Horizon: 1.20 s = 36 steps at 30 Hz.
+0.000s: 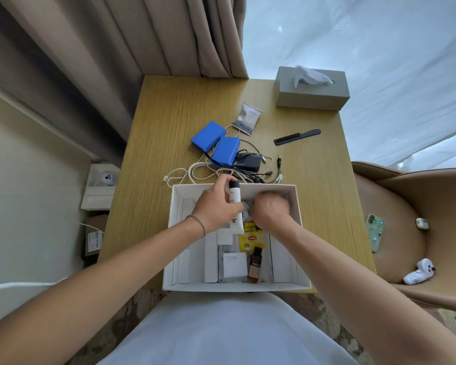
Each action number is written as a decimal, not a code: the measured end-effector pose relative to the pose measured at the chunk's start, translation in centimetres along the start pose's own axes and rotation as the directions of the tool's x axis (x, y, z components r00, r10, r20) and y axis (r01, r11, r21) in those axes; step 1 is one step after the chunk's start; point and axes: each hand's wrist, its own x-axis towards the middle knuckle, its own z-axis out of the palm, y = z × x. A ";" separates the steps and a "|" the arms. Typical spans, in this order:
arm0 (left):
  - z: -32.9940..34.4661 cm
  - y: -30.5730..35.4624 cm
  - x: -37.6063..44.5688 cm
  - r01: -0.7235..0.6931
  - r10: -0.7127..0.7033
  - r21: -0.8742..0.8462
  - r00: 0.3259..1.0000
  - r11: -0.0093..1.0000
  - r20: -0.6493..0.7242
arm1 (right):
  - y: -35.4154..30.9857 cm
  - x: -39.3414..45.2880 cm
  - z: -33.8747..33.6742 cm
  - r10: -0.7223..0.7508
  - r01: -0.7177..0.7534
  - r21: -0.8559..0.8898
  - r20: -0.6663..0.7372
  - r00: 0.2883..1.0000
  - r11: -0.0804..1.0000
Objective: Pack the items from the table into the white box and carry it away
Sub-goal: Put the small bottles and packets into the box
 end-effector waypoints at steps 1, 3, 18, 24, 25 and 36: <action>0.3 -0.2 -0.1 -0.016 0.016 0.020 1.000 1.000 -0.006 | 0.1 -0.1 -0.1 -0.013 0.013 -0.038 0.003 1.000 0.999; 0.9 -0.4 -0.4 -0.044 0.045 0.033 0.998 0.998 -0.034 | 0.5 -0.3 -0.4 -0.030 0.031 -0.063 0.008 1.000 0.998; -1.6 -5.4 -2.0 0.031 -0.134 0.526 0.978 0.850 0.159 | 1.0 -2.2 -1.2 -0.167 0.164 0.230 -0.007 0.986 0.959; -1.5 -6.3 -1.8 0.027 -0.282 0.630 0.909 0.776 0.308 | -0.1 -2.5 -0.9 -0.194 0.189 0.218 0.006 0.981 0.958; -1.3 -6.3 -1.8 0.027 -0.289 0.639 0.906 0.769 0.308 | -0.2 -2.6 -0.9 -0.202 0.194 0.222 0.010 0.979 0.956; -1.1 -6.4 -3.5 -0.116 -0.182 0.816 0.948 0.566 0.261 | -0.9 -3.0 -1.8 -0.249 0.242 0.245 -0.002 0.968 0.939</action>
